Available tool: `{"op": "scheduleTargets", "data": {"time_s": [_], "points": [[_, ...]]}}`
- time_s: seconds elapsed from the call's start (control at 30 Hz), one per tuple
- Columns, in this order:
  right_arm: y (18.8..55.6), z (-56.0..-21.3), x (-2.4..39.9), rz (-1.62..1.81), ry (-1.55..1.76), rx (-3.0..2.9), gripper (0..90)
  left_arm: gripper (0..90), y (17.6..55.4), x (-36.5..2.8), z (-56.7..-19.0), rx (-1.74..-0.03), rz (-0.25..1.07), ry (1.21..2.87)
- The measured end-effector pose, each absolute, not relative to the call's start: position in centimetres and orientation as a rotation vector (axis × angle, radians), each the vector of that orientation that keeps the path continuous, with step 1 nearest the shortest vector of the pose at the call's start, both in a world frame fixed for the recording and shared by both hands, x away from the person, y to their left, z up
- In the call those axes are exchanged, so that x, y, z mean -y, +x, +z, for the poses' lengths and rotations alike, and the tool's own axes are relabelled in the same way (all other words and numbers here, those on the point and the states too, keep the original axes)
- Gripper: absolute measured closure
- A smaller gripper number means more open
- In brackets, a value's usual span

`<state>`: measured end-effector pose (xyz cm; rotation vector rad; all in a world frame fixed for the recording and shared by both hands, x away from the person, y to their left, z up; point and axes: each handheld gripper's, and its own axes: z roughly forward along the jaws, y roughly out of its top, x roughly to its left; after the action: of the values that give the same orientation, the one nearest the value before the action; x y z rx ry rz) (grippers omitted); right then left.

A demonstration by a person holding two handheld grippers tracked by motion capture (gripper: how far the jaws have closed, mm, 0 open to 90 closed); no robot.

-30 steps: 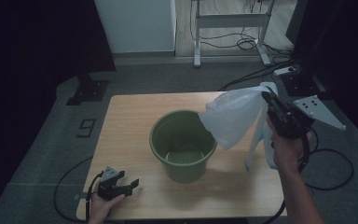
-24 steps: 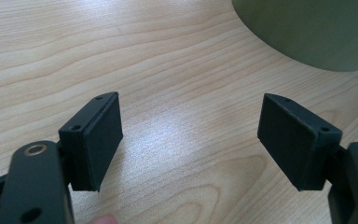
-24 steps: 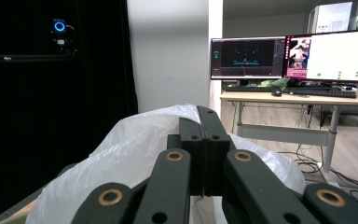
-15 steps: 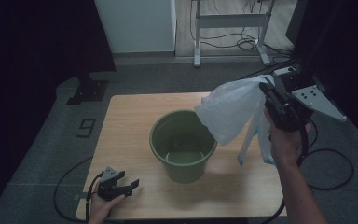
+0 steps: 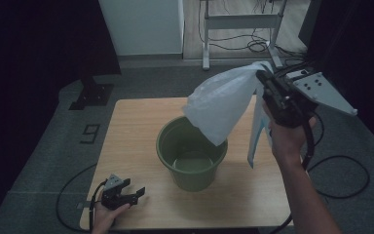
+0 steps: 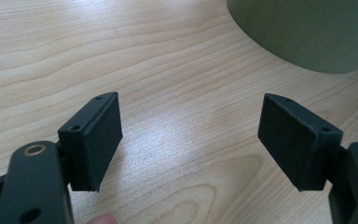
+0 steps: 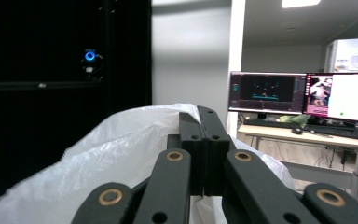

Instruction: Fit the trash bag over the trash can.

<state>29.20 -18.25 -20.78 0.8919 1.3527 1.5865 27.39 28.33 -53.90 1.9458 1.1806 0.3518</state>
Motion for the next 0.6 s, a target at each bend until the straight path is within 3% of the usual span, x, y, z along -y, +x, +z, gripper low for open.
{"op": "scheduleTargets", "data": {"time_s": [0.6], "points": [[30.1,-30.5,15.9,1.575,0.903,-1.524,89.2,21.4,27.4,-28.3,-54.0,-1.187,0.355,1.955]]}}
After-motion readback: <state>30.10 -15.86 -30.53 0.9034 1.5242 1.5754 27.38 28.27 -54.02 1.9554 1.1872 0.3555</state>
